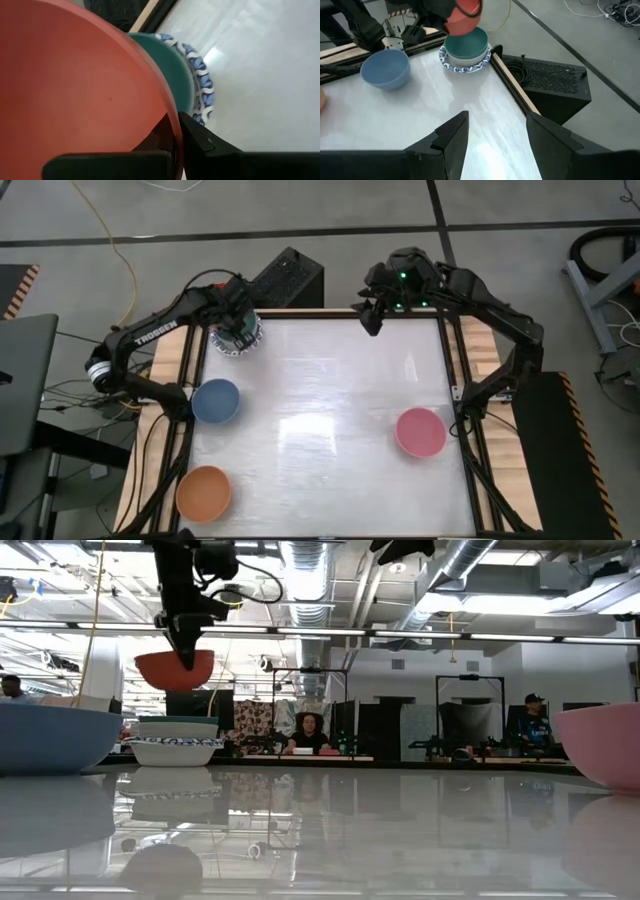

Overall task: Nest bowls inside each other
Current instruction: Stack the orange bowl on top of the green bowl

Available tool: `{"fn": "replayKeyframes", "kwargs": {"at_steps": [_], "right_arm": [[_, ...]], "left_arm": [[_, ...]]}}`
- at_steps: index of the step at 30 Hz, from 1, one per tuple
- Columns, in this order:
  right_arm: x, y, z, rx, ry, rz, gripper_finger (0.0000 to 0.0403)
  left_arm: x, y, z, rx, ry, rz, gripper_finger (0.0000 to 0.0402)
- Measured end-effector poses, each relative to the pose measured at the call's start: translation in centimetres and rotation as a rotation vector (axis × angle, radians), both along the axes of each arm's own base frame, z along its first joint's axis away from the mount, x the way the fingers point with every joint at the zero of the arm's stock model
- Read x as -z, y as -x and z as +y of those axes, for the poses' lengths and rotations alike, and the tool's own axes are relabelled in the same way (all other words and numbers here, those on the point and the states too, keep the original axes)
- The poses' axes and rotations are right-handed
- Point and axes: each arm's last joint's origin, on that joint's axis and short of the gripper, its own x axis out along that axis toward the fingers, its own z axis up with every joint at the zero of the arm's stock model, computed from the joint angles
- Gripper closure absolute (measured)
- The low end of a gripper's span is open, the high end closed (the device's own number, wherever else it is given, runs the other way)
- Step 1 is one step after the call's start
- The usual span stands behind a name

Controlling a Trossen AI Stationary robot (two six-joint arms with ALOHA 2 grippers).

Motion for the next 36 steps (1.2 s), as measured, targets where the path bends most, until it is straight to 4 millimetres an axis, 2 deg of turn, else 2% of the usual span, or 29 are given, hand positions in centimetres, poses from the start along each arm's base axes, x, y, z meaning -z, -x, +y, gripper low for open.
{"fn": "replayKeyframes", "kwargs": {"at_steps": [4, 11, 23, 36], "right_arm": [[0.0, 0.4, -0.3, 0.014, -0.003, 0.011, 0.0185], [0.3, 0.7, -0.9, 0.043, -0.023, 0.04, 0.0185], [0.6, 0.9, -0.8, 0.045, -0.039, 0.071, 0.0185], [0.9, 1.1, -0.7, 0.043, -0.052, 0.108, 0.0185]], "left_arm": [[0.7, 0.1, 1.0, -0.014, 0.05, -0.006, 0.0401], [2.2, -0.9, 2.0, 0.012, 0.1, 0.025, 0.0401], [5.1, -2.1, 3.6, 0.025, 0.194, 0.072, 0.0401], [5.7, -1.8, 3.8, 0.047, 0.221, 0.093, 0.0401]]}}
